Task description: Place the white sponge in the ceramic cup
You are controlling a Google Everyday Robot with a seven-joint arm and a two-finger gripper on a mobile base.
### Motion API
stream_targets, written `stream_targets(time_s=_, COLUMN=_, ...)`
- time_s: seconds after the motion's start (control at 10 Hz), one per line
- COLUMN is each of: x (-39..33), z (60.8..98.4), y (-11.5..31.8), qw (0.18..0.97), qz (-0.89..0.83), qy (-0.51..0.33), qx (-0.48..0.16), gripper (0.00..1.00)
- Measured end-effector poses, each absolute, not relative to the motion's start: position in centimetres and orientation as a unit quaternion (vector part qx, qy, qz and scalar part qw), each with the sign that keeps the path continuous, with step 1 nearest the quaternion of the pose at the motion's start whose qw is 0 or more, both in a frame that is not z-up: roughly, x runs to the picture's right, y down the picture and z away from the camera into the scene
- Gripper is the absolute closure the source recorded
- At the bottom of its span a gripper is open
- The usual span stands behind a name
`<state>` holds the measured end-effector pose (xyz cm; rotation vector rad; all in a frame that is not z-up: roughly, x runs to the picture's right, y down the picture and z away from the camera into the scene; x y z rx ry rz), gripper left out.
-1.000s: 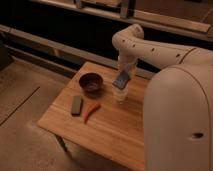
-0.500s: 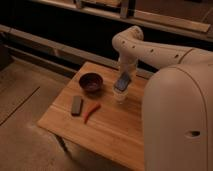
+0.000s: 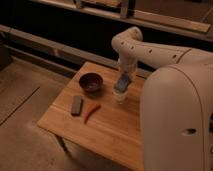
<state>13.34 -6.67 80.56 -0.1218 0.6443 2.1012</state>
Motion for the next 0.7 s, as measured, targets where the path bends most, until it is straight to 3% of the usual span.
stream_targets(time_s=0.7, x=13.5, z=80.87, y=-6.36, qw=0.451, qz=0.85, qy=0.268, qx=-0.048, gripper=1.0)
